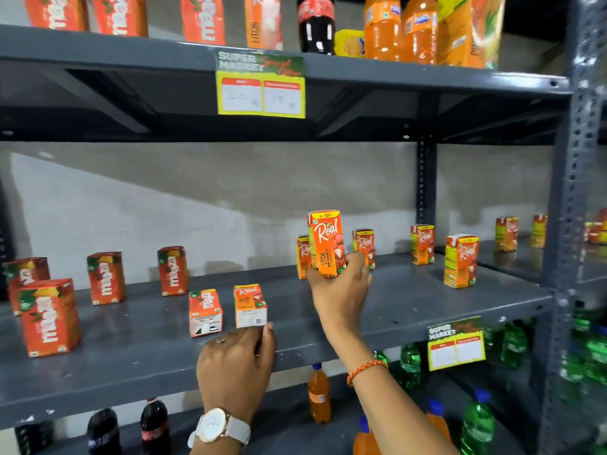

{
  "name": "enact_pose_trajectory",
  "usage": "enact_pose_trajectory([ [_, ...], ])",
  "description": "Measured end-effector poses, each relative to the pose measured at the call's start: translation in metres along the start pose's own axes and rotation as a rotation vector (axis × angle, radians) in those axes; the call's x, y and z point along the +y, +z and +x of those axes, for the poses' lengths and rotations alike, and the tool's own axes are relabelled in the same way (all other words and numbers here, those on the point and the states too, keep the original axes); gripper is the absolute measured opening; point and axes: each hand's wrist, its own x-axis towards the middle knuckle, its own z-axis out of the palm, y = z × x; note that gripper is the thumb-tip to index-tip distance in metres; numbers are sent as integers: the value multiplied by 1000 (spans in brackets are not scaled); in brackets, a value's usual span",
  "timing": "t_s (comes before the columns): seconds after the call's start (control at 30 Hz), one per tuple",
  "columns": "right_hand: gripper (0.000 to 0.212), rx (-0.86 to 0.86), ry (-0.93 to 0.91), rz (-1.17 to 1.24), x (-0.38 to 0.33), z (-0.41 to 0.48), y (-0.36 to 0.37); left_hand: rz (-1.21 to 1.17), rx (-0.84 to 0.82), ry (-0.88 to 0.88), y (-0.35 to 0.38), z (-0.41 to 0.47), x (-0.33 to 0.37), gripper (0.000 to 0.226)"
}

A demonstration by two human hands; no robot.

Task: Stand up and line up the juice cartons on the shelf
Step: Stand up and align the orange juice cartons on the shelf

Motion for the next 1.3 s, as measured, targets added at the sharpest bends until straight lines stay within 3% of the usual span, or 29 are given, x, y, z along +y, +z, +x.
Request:
enact_pose_trajectory([
  [0.2,51,2,176,18,42,60,-66,-92,-238,21,20,18,91,34],
  [0.43,54,-193,186,-156,95,112,-98,-72,-276,-241,63,35,156,35],
  [0.77,53,-256,200,-349,123,124,-97,10,-208,-276,66,33,165,34],
  [0.9,65,-322,202,-434,123,128,-95,27,-222,-282,63,33,166,34],
  [1.17,94,-517,141,-552,118,130,-100,52,-264,-278,59,34,168,37],
  [1.3,93,-669,117,-515,121,138,-102,54,-262,-263,60,34,166,38],
])
